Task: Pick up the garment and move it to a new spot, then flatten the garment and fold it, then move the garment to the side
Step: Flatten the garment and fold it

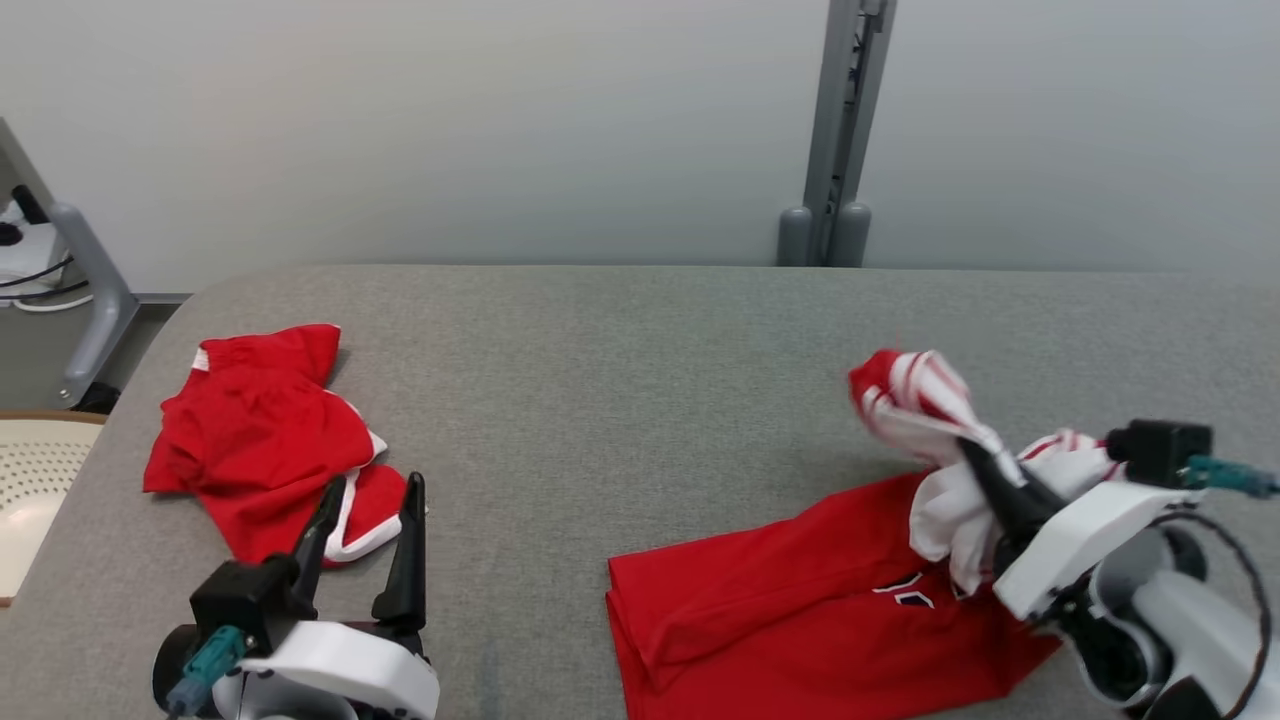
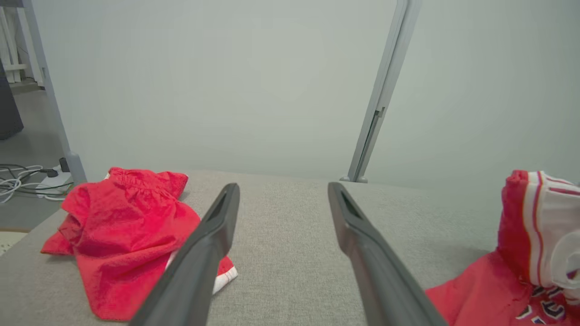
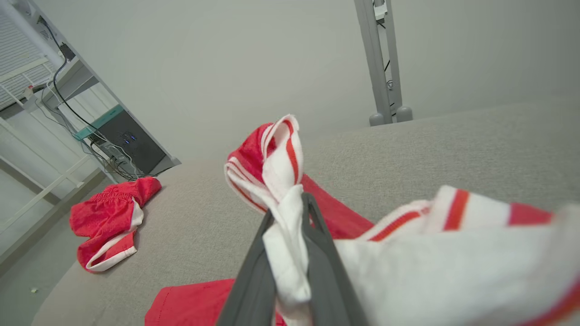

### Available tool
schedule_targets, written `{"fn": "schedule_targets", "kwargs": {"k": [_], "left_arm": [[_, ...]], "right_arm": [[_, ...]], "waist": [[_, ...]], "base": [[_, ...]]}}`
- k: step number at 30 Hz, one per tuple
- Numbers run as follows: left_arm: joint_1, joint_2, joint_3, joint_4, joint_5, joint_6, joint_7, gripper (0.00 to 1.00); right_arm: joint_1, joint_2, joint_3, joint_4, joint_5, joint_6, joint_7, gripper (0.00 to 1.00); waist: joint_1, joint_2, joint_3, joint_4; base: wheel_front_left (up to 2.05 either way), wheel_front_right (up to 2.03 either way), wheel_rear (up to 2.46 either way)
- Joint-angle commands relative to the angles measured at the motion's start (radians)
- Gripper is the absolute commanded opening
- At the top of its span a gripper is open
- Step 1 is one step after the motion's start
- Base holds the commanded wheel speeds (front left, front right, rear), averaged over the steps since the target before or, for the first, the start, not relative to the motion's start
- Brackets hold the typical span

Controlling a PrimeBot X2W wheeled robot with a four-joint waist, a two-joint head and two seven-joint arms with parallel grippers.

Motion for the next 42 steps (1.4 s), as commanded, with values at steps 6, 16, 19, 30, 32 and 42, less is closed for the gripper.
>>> {"fn": "schedule_targets", "kwargs": {"k": [6, 16, 19, 30, 32, 42], "left_arm": [[0.073, -0.066, 0.110, -0.031, 0.168, -0.036, -0.004, 1.00], [0.130, -0.182, 0.209, 0.001, 0.289, -0.136, -0.004, 1.00], [0.127, -0.199, 0.236, 0.017, 0.313, -0.163, -0.004, 1.00], [0.127, -0.236, 0.300, 0.048, 0.364, -0.220, -0.004, 1.00], [0.132, -0.241, 0.313, 0.050, 0.370, -0.229, -0.004, 1.00], [0.130, -0.268, 0.356, 0.052, 0.395, -0.258, -0.004, 1.00]], "right_arm": [[0.082, 0.087, -0.042, -0.041, -0.058, 0.001, 0.075, 0.00], [0.141, 0.261, -0.104, -0.008, -0.127, 0.001, 0.158, 0.00], [0.146, 0.306, -0.109, 0.002, -0.152, 0.001, 0.175, 0.00], [0.158, 0.369, -0.146, 0.025, -0.214, 0.001, 0.199, 1.00], [0.163, 0.372, -0.152, -0.008, -0.209, 0.001, 0.201, 1.00], [0.208, 0.307, -0.260, -0.333, -0.153, 0.001, 0.200, 1.00]], "waist": [[0.0000, 0.0000, -0.004, 0.066], [0.0000, 0.0000, 0.005, 0.145], [0.0000, 0.0000, 0.007, 0.161], [0.0000, 0.0000, 0.011, 0.168], [0.0000, 0.0000, 0.011, 0.154], [0.0000, 0.0000, 0.011, 0.058]], "base": [[0.00, 0.00, 0.00], [0.00, 0.00, 0.00], [0.00, 0.00, 0.00], [0.00, 0.00, 0.00], [0.00, 0.00, 0.00], [0.00, 0.00, 0.00]]}}
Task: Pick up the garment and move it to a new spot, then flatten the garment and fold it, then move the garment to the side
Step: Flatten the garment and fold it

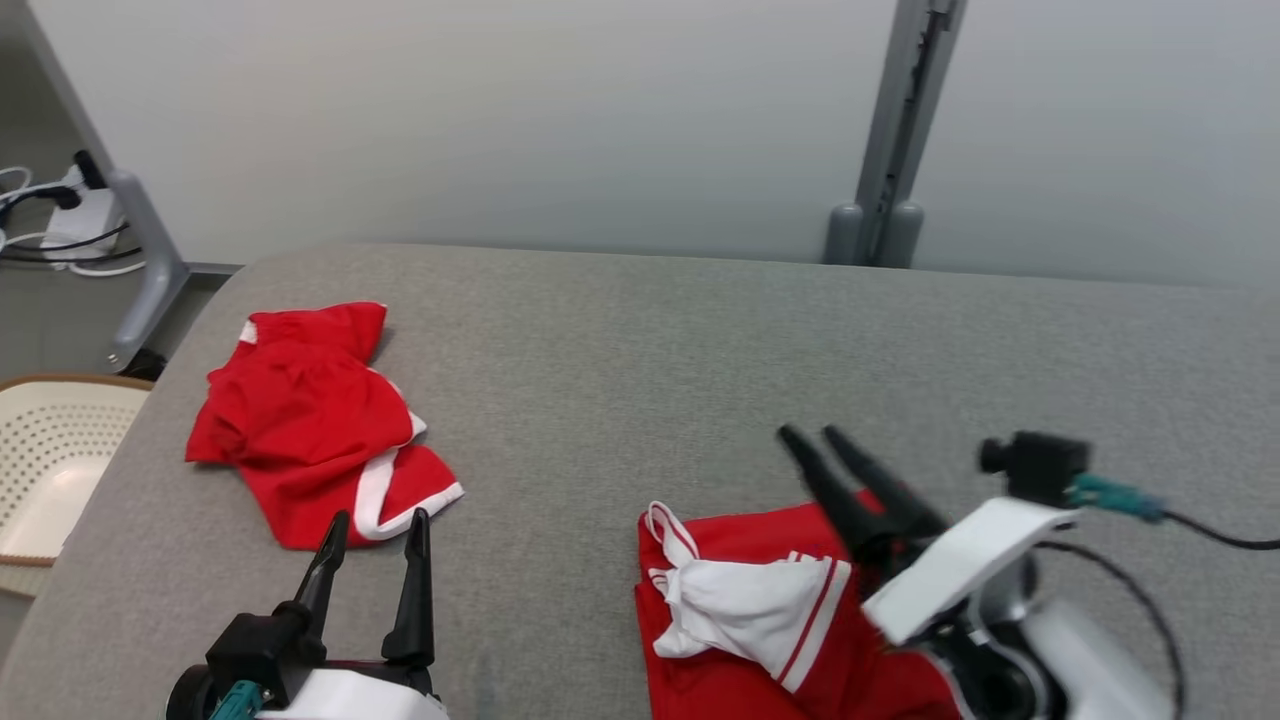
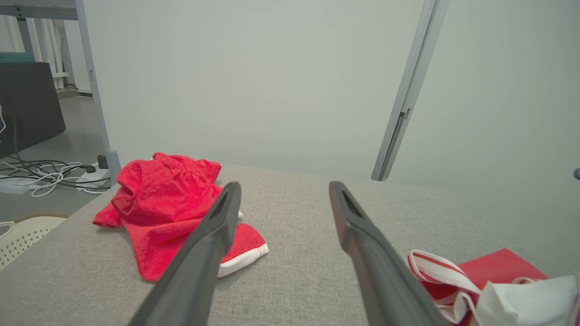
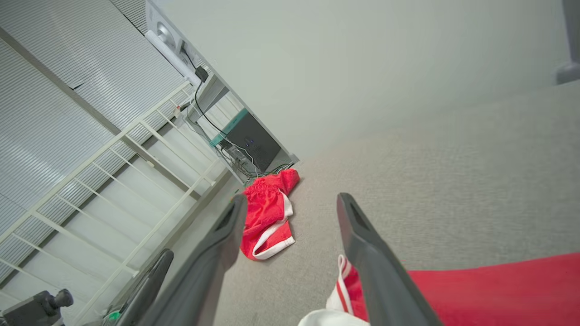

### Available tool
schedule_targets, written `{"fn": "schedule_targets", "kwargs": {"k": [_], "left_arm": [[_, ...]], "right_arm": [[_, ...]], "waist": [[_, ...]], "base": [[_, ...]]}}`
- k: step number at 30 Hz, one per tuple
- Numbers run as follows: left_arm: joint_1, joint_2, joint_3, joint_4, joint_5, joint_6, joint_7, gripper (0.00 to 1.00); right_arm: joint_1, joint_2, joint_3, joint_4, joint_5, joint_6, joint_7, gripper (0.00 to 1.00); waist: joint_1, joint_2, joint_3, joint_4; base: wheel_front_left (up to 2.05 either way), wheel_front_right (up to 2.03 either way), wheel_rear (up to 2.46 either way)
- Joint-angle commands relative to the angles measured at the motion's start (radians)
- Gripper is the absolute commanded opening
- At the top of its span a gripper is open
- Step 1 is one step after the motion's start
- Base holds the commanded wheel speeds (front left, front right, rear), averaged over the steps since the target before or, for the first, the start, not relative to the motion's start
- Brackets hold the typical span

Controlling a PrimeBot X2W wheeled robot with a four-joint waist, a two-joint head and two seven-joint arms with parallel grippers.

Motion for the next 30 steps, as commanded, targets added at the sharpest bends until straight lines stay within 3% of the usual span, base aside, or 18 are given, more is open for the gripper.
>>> {"fn": "schedule_targets", "kwargs": {"k": [1, 9, 16, 21, 22, 23, 24, 25, 26, 30], "left_arm": [[0.005, 0.001, 0.007, -0.003, 0.011, -0.005, 0.000, 1.00], [0.008, -0.009, 0.033, -0.028, 0.025, -0.014, 0.000, 1.00], [0.010, -0.013, 0.050, -0.047, 0.037, -0.014, 0.000, 1.00], [0.009, -0.013, 0.048, -0.048, 0.037, -0.016, 0.000, 1.00], [0.008, -0.013, 0.047, -0.048, 0.036, -0.016, 0.000, 1.00], [0.006, -0.013, 0.047, -0.047, 0.037, -0.016, 0.000, 1.00], [0.005, -0.013, 0.047, -0.046, 0.037, -0.016, 0.000, 1.00], [0.005, -0.013, 0.047, -0.046, 0.037, -0.016, 0.000, 1.00], [0.005, -0.014, 0.048, -0.046, 0.038, -0.016, 0.000, 1.00], [-0.001, -0.014, 0.043, -0.042, 0.035, -0.018, 0.000, 1.00]], "right_arm": [[0.012, -0.017, -0.021, -0.018, -0.009, 0.001, -0.006, 1.00], [0.090, -0.099, -0.254, -0.084, -0.177, 0.001, -0.062, 1.00], [0.167, -0.077, -0.362, -0.040, -0.354, 0.001, -0.141, 1.00], [0.178, -0.051, -0.384, 0.075, -0.466, 0.001, -0.200, 0.98], [0.172, -0.047, -0.384, 0.090, -0.470, 0.001, -0.207, 0.79], [0.165, -0.046, -0.384, 0.105, -0.474, 0.001, -0.213, 0.50], [0.160, -0.045, -0.380, 0.115, -0.480, 0.001, -0.218, 0.32], [0.160, -0.045, -0.380, 0.115, -0.480, 0.001, -0.218, 0.32], [0.155, -0.047, -0.371, 0.127, -0.487, 0.001, -0.221, 0.00], [0.118, -0.062, -0.318, 0.216, -0.521, 0.001, -0.195, 0.00]], "waist": [[0.0000, 0.0000, 0.000, -0.019], [0.0000, 0.0000, -0.001, -0.059], [0.0000, 0.0000, 0.003, -0.069], [0.0000, 0.0000, 0.008, -0.061], [0.0000, 0.0000, 0.008, -0.059], [0.0000, 0.0000, 0.009, -0.056], [0.0000, 0.0000, 0.008, -0.054], [0.0000, 0.0000, 0.008, -0.054], [0.0000, 0.0000, 0.008, -0.051], [0.0000, 0.0000, 0.008, -0.037]], "base": [[0.00, 0.00, 0.00], [0.00, 0.00, 0.00], [0.00, 0.00, 0.00], [0.00, 0.00, 0.00], [0.00, 0.00, 0.00], [0.00, 0.00, 0.00], [0.00, 0.00, 0.00], [0.00, 0.00, 0.00], [0.00, 0.00, 0.00], [0.00, 0.00, 0.00]]}}
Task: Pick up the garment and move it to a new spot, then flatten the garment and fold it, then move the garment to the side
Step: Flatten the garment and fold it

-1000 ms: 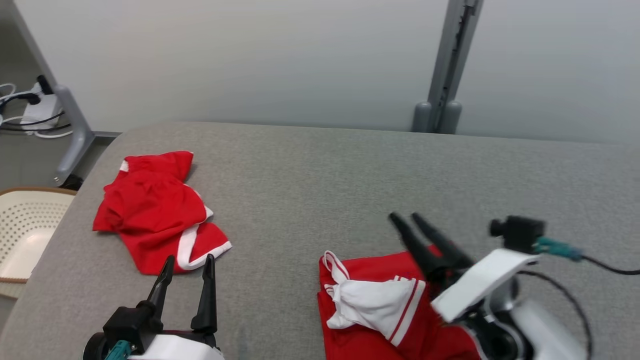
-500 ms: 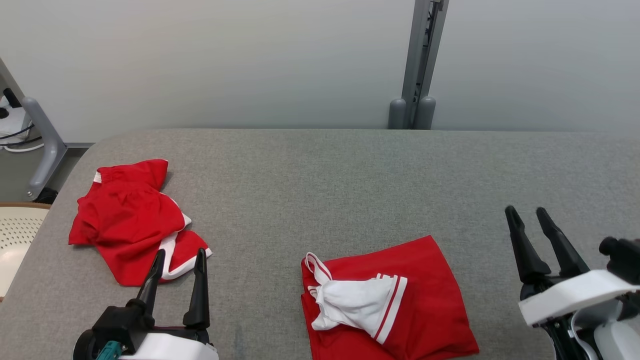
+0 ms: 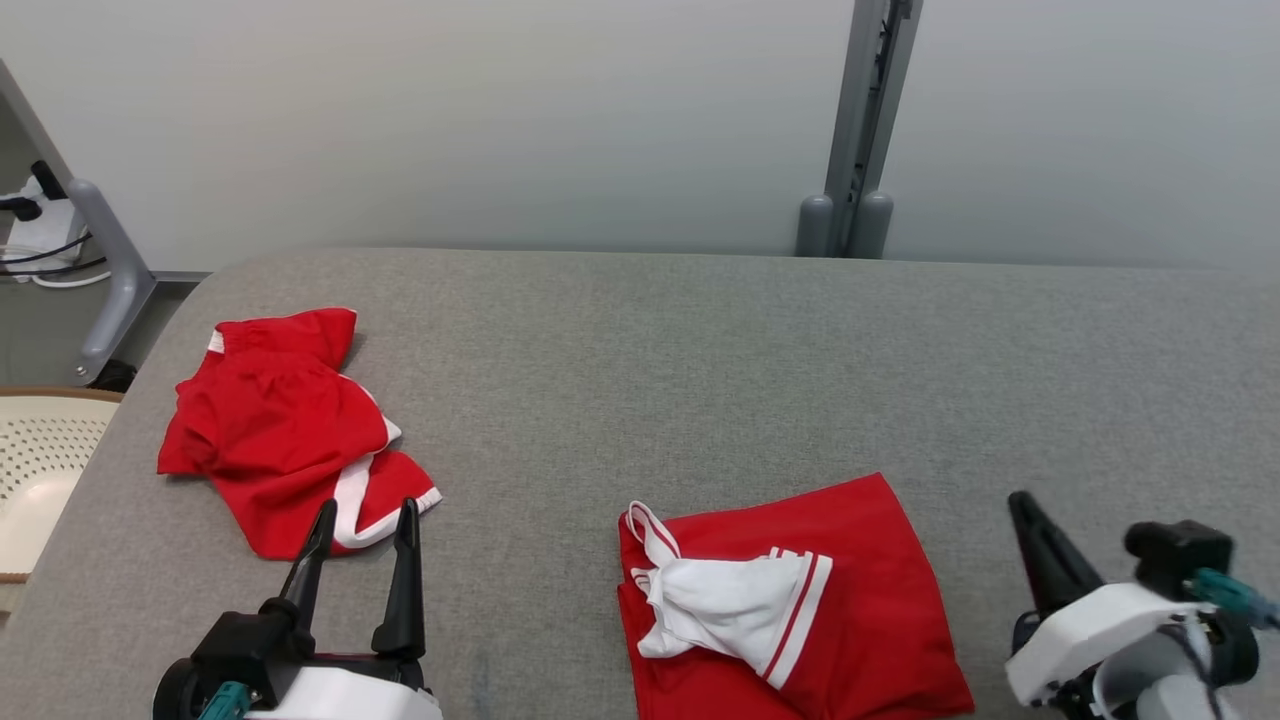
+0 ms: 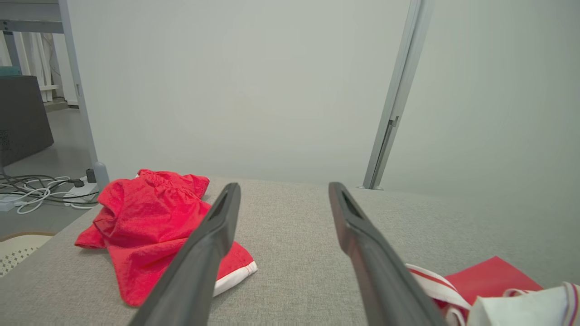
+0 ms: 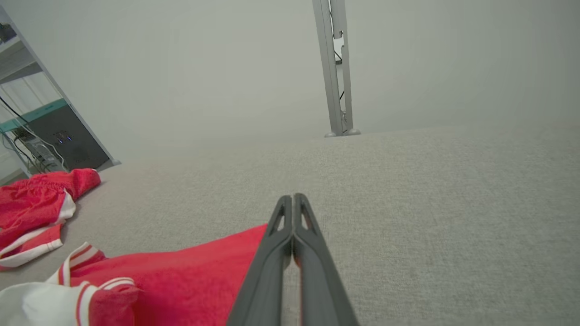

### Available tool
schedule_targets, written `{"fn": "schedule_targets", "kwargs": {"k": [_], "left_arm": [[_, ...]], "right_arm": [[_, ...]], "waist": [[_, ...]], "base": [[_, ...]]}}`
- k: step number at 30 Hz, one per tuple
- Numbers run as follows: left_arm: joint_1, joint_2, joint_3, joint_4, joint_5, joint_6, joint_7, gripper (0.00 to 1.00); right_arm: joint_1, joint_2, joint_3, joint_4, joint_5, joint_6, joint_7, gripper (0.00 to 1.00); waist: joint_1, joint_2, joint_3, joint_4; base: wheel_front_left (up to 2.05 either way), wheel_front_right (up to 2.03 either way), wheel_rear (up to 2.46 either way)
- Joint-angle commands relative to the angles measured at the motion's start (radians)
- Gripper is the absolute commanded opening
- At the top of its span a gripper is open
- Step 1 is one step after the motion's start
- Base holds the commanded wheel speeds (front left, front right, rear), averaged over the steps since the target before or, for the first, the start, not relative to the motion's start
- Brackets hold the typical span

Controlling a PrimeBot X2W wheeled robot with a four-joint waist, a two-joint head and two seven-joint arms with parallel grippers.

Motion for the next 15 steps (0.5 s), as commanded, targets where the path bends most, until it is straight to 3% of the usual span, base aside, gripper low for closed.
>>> {"fn": "schedule_targets", "kwargs": {"k": [1, 10, 15], "left_arm": [[-0.014, 0.003, -0.003, 0.002, -0.003, -0.004, 0.000, 1.00], [-0.006, 0.003, -0.003, 0.015, -0.018, -0.001, 0.000, 1.00], [-0.012, 0.003, 0.002, 0.021, -0.013, -0.011, 0.000, 1.00]], "right_arm": [[-0.018, -0.009, 0.024, 0.033, -0.021, 0.001, 0.018, 0.00], [-0.064, 0.044, 0.146, 0.225, 0.060, 0.001, 0.064, 0.00], [-0.080, 0.065, 0.253, 0.251, 0.135, 0.001, 0.068, 0.00]], "waist": [[0.0000, 0.0000, -0.001, 0.010], [0.0000, 0.0000, -0.006, 0.078], [0.0000, 0.0000, -0.003, 0.098]], "base": [[0.00, 0.00, 0.00], [0.00, 0.00, 0.00], [0.00, 0.00, 0.00]]}}
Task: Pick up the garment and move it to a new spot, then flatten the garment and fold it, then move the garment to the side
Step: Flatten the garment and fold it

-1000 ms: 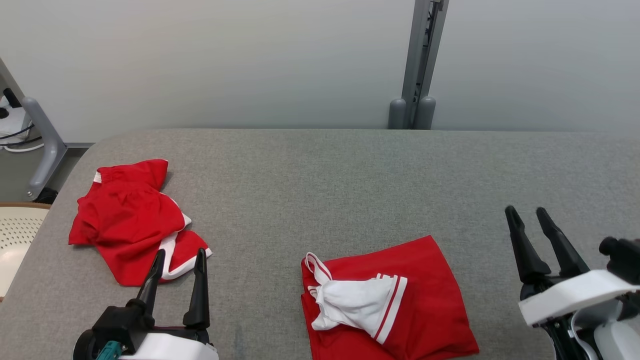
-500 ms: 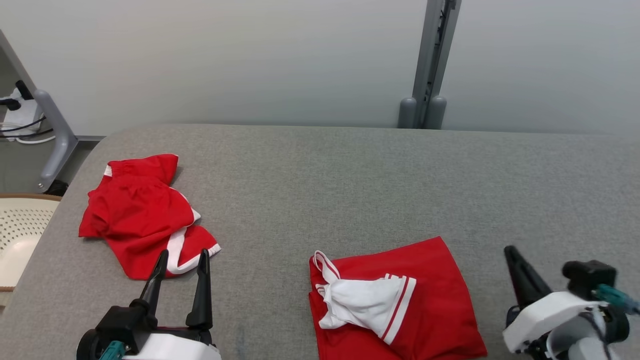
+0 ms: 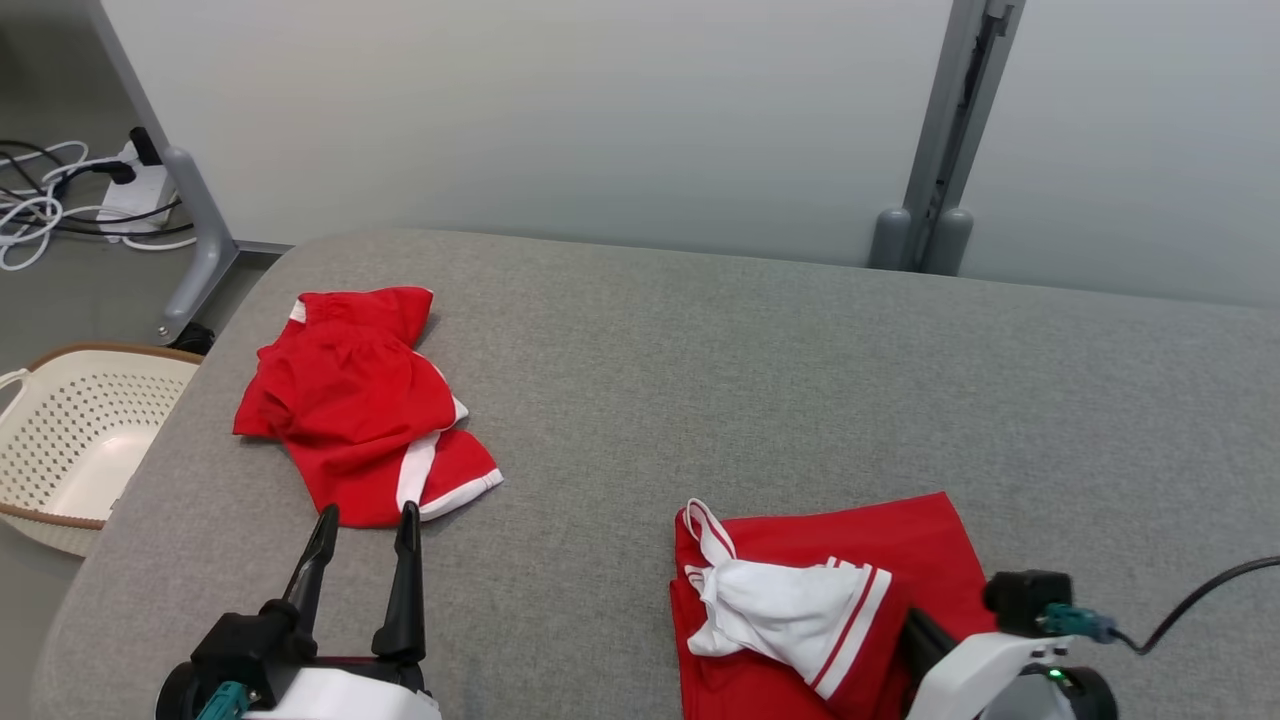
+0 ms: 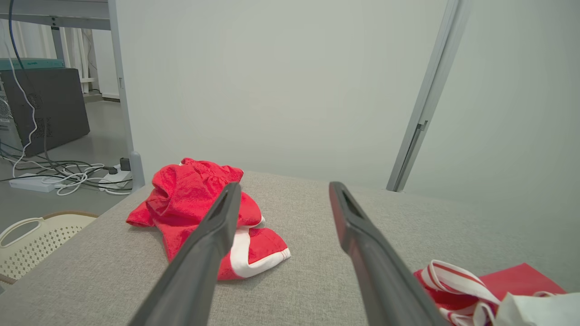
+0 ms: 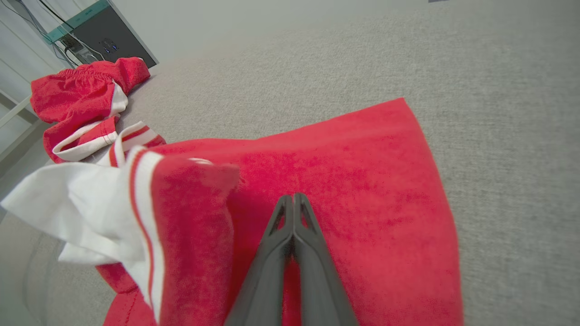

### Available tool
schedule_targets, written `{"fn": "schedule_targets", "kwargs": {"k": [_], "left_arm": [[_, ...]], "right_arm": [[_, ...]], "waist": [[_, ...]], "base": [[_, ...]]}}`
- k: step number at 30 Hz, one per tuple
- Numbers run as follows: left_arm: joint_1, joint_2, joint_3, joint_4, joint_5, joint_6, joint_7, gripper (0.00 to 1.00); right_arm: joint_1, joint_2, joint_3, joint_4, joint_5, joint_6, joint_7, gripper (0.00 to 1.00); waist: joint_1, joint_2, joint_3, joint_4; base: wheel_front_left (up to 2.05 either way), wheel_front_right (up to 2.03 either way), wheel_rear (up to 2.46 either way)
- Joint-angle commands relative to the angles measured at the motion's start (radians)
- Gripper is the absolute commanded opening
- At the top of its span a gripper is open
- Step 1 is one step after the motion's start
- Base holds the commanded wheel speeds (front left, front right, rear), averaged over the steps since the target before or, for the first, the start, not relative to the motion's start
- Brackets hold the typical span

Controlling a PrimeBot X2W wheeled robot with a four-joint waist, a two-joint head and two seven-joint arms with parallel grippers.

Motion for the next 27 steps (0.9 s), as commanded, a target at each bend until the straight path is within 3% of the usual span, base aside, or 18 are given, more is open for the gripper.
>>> {"fn": "schedule_targets", "kwargs": {"k": [1, 17, 23, 27], "left_arm": [[-0.011, 0.004, 0.002, 0.004, 0.005, -0.004, 0.000, 1.00], [-0.009, 0.004, -0.002, 0.006, 0.004, 0.000, 0.000, 1.00], [-0.008, 0.003, -0.005, 0.001, 0.003, 0.007, 0.000, 1.00], [-0.004, 0.004, -0.009, -0.006, -0.001, 0.012, 0.000, 1.00]], "right_arm": [[-0.005, -0.004, 0.035, -0.008, 0.019, 0.001, 0.005, 0.00], [-0.001, -0.048, 0.502, -0.199, 0.234, 0.001, 0.016, 0.00], [-0.060, -0.103, 0.572, -0.259, 0.314, 0.001, -0.073, 0.00], [-0.094, -0.154, 0.542, -0.276, 0.327, 0.001, -0.115, 0.00]], "waist": [[0.0000, 0.0000, 0.000, 0.007], [0.0000, 0.0000, -0.004, -0.032], [0.0000, 0.0000, -0.004, -0.069], [0.0000, 0.0000, -0.004, -0.090]], "base": [[0.00, 0.00, 0.00], [0.00, 0.00, 0.00], [0.00, 0.00, 0.00], [0.00, 0.00, 0.00]]}}
